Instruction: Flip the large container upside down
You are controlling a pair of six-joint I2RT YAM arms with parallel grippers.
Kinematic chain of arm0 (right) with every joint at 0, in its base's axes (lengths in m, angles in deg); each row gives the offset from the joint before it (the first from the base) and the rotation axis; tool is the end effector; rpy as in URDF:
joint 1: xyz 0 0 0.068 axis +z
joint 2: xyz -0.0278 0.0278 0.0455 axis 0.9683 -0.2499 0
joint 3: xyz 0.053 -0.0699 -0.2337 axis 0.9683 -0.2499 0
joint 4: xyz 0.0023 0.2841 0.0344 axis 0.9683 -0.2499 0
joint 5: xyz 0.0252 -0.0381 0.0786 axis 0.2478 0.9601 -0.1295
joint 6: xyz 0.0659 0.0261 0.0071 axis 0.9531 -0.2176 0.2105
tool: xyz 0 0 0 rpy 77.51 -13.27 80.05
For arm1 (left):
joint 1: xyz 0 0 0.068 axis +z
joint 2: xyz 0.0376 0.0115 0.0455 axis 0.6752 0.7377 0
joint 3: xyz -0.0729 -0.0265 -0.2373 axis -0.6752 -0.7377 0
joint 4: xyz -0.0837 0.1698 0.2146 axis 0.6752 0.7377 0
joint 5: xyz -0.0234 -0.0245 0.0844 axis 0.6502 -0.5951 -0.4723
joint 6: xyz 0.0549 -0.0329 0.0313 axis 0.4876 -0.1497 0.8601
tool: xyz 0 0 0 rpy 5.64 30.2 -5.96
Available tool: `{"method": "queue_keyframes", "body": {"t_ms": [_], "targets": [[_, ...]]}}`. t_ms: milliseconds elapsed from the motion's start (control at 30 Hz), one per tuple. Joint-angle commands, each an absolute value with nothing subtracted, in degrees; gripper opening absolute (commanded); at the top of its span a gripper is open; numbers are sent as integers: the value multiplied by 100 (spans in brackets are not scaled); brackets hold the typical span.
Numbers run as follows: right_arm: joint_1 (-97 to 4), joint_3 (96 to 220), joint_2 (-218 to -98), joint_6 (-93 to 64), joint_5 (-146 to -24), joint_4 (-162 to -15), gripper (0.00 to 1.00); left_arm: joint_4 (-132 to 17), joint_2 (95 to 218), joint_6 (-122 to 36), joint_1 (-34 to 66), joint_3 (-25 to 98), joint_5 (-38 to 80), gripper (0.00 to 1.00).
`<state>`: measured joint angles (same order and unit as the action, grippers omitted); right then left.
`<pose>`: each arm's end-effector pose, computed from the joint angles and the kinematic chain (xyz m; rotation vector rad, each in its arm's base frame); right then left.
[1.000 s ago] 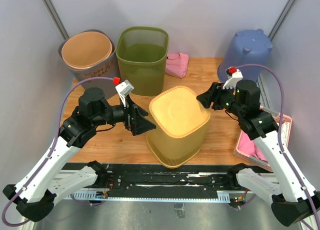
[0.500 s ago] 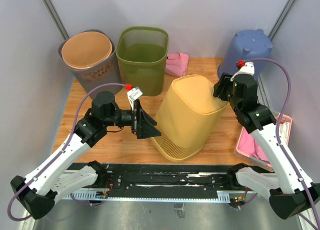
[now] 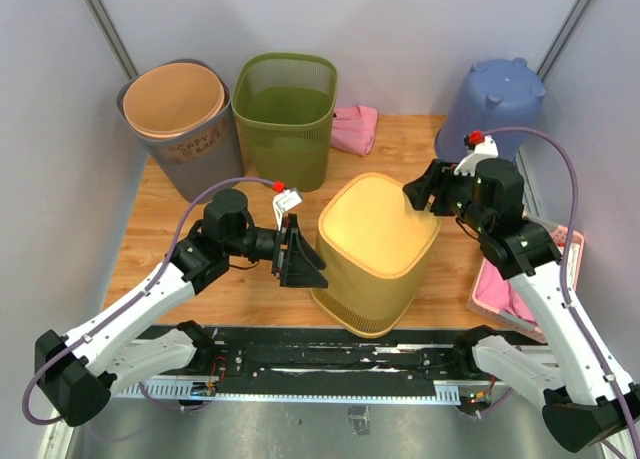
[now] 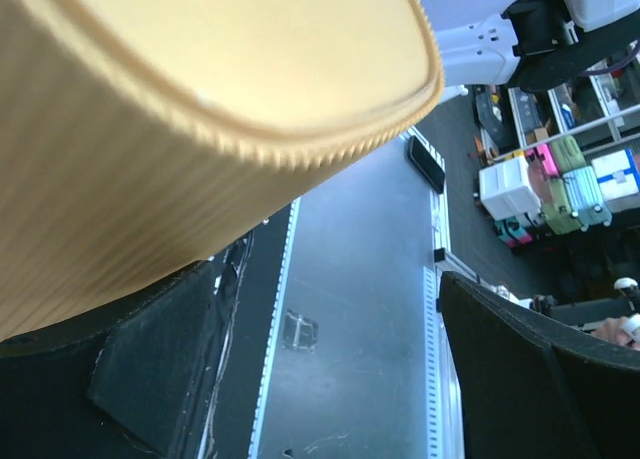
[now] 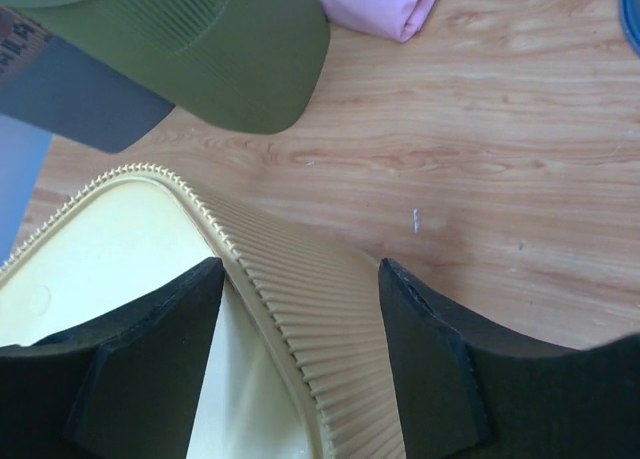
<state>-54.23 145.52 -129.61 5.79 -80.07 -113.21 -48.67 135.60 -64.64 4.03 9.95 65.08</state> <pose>0.2400 0.0960 0.3794 0.0636 1.8730 0.6255 0.1769 -0.1997 0.2977 0.8297 1.9132 -1.6511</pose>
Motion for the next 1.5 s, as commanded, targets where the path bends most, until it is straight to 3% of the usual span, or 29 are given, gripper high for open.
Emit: {"method": "queue_keyframes", "body": {"t_ms": [0,167,300,600,767,1000,1233,1467], "targets": [[-5417,14842,-12833,375,-8092,-11949,66,-5661,13646,-6800,361,866,6735,99],[-5426,15544,-12667,-247,-6518,-12891,71,-6689,14074,-7411,354,718,6664,99],[-5426,16093,-12574,-758,-6025,-13505,71,-7206,14513,-7617,352,804,6349,99],[-5426,16110,-11735,-1165,-6220,-14088,70,-7910,16635,-7890,352,2447,4723,99],[-5430,16101,-11562,-1195,-6844,-14333,68,-7806,17721,-7994,353,3870,5029,99],[-5426,14999,-11219,-1020,-8123,-13990,66,-6269,16821,-6731,352,3971,4204,99],[-5418,13189,-11152,-73,-8346,-11956,64,-4670,15109,-5483,351,3699,2609,99],[-5417,12452,-12272,579,-6684,-9220,62,-3449,14450,-4983,349,3890,1131,99]]}}
